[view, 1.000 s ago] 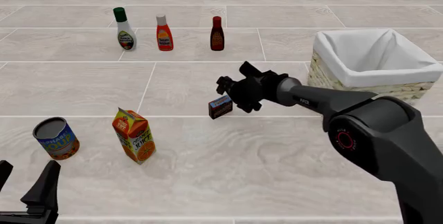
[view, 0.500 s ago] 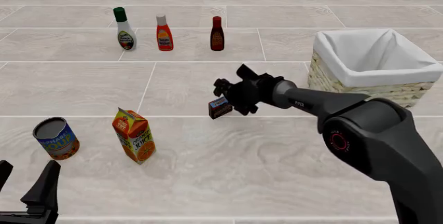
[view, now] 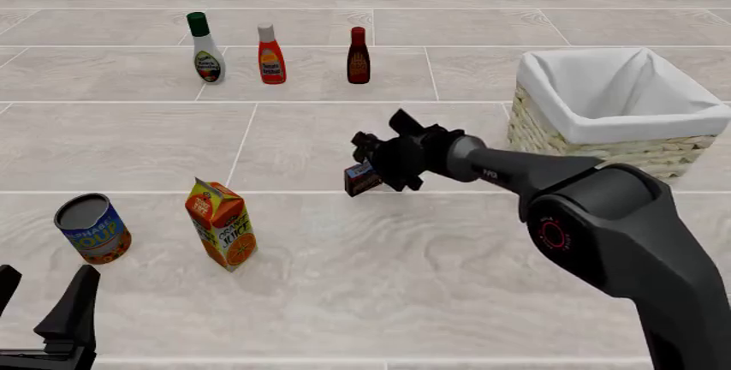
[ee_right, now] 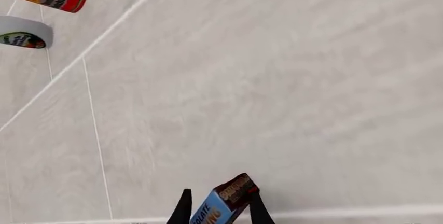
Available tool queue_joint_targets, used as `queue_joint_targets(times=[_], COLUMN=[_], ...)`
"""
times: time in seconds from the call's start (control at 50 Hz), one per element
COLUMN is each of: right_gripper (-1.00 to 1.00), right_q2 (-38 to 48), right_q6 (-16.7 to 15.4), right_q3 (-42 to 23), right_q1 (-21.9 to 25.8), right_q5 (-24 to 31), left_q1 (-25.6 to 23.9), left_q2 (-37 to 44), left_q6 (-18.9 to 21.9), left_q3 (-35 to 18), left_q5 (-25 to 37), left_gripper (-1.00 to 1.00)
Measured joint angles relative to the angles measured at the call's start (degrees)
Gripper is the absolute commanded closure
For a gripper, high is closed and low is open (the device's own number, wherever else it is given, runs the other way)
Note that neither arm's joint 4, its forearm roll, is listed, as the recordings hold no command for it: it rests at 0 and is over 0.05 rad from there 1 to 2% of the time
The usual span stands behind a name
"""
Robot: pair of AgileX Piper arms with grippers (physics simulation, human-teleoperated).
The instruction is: Pick the chocolate pudding and place it in the basket.
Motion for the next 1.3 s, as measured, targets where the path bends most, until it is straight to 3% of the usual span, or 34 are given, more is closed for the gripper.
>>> queue_joint_targets(times=[0.56,1.3], right_gripper=[1.00,1.00], right_q2=[-1.32,-8.08], right_q6=[-1.93,-10.19], right_q3=[0.38,2.83], right_q1=[-0.29,-1.53], right_q5=[-0.12,-1.72], left_q1=[0.00,0.00], left_q2=[0.00,0.00], left_q6=[0.00,0.00], left_q3=[0.00,0.00], left_q5=[0.00,0.00], left_gripper=[-1.00,-1.00])
